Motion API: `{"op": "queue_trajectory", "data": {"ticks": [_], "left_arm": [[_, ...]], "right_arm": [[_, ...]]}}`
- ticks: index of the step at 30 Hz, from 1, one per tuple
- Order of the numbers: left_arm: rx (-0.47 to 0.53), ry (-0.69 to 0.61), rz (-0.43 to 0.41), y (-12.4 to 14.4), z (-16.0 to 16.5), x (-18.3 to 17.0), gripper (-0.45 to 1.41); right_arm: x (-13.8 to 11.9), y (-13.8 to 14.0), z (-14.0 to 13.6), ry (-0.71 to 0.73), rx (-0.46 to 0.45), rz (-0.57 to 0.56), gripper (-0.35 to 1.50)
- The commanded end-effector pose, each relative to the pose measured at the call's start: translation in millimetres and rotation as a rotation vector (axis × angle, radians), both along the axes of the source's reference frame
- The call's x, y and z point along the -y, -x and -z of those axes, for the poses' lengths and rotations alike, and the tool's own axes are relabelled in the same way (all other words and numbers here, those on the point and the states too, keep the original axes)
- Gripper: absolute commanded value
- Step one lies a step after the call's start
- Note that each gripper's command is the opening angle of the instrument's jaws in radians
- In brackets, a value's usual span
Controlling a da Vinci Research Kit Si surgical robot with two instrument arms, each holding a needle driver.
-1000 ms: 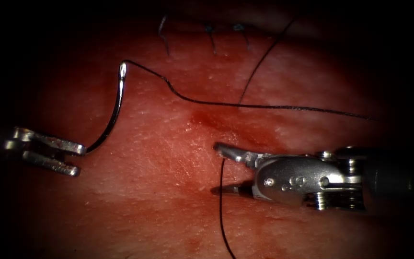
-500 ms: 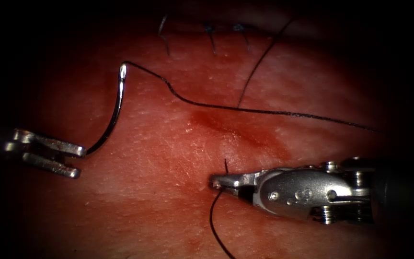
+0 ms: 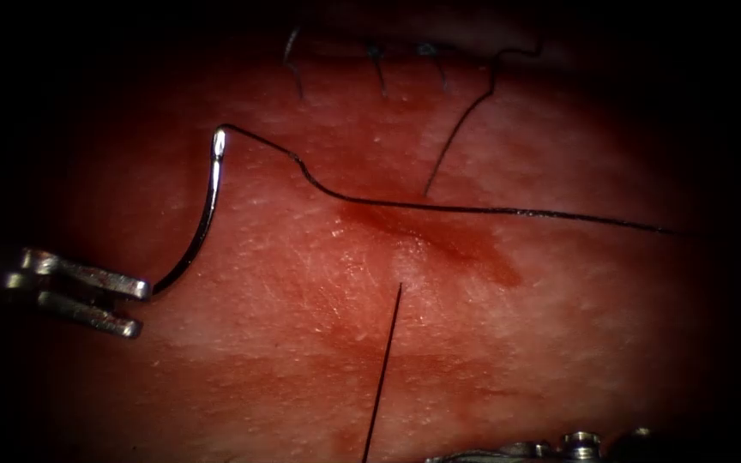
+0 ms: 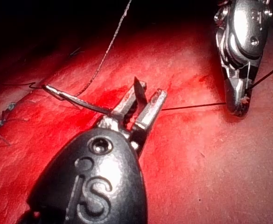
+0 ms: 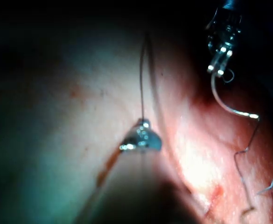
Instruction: Wound Closure
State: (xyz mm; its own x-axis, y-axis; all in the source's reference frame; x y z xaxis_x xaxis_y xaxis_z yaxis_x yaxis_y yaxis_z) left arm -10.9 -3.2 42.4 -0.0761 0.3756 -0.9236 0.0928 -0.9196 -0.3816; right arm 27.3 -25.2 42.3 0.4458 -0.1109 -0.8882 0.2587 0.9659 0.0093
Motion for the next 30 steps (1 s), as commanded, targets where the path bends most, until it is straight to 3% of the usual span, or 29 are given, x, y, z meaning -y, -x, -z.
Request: {"op": "queue_trajectory", "data": {"ticks": [1,6,9,11,14,17,26,30], "left_arm": [[0.001,0.0,0.0,0.6,-0.5,0.1,-0.45],[0.0,0.0,-0.003,0.6,-0.5,0.1,-0.45],[0.0,0.0,-0.003,0.6,-0.5,0.1,-0.45],[0.0,0.0,-0.003,0.6,-0.5,0.1,-0.45],[0.0,0.0,-0.003,0.6,-0.5,0.1,-0.45],[0.0,0.0,-0.003,0.6,-0.5,0.1,-0.45],[-0.001,0.0,-0.001,0.8,-0.5,0.0,-0.45],[-0.001,0.0,-0.001,0.8,-0.5,0.0,-0.45]], "right_arm": [[1.2,-0.9,1.1,-0.003,-0.007,0.017,-0.35],[2.7,-1.2,3.0,-0.005,-0.03,0.058,-0.35],[1.9,-1.1,3.6,0.008,-0.042,0.06,-0.35],[0.2,-0.5,3.6,0.023,-0.063,0.01,0.26],[-3.0,0.8,2.8,0.029,-0.073,-0.063,0.86],[-5.9,2.0,0.7,0.028,-0.073,-0.108,1.21],[-9.7,2.3,-8.1,0.074,-0.01,-0.16,1.41],[-10.1,2.6,-11.7,0.095,0.036,-0.156,1.36]]}}
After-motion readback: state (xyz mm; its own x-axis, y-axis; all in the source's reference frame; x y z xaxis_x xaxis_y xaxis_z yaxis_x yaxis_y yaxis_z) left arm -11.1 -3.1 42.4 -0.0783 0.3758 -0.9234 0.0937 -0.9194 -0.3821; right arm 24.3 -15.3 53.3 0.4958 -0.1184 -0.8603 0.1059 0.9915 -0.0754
